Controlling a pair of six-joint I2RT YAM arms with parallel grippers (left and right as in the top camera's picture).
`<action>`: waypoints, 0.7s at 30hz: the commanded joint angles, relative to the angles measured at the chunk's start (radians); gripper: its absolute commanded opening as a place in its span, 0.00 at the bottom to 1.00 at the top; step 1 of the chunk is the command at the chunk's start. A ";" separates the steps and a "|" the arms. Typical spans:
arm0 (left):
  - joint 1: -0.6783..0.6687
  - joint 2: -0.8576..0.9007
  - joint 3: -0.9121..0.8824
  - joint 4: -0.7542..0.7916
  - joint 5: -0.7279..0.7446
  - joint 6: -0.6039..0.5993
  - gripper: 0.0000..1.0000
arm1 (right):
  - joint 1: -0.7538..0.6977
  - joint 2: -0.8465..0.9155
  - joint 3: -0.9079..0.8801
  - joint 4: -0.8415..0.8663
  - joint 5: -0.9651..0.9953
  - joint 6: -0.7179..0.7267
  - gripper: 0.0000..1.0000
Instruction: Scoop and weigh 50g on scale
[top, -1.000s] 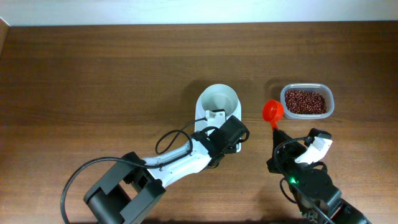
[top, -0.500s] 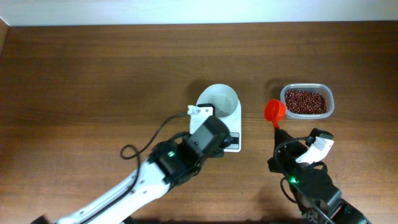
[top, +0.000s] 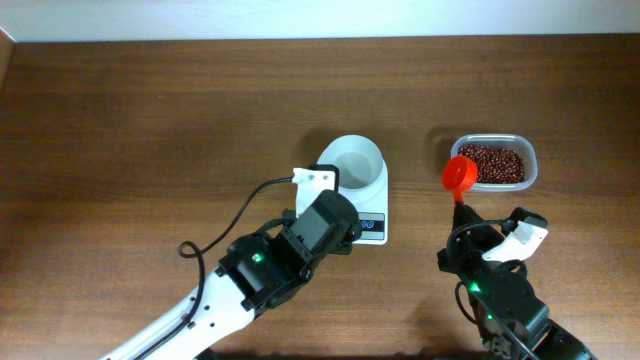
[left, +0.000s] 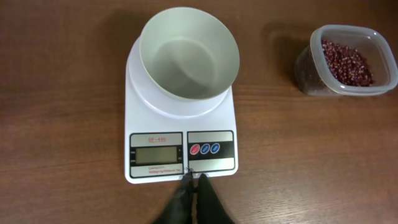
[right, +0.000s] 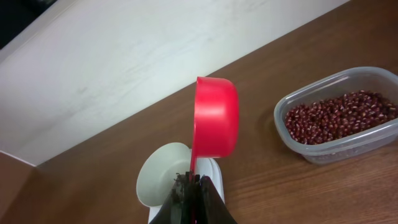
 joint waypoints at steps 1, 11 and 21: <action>-0.005 0.057 0.012 0.001 0.016 0.013 0.00 | 0.004 -0.007 0.021 0.001 0.058 -0.005 0.04; 0.055 0.068 0.016 -0.002 -0.197 0.012 0.00 | 0.004 -0.006 0.021 0.005 0.203 -0.005 0.04; 0.301 -0.022 0.017 0.003 -0.200 0.012 0.00 | 0.004 -0.006 0.021 0.005 0.224 -0.005 0.04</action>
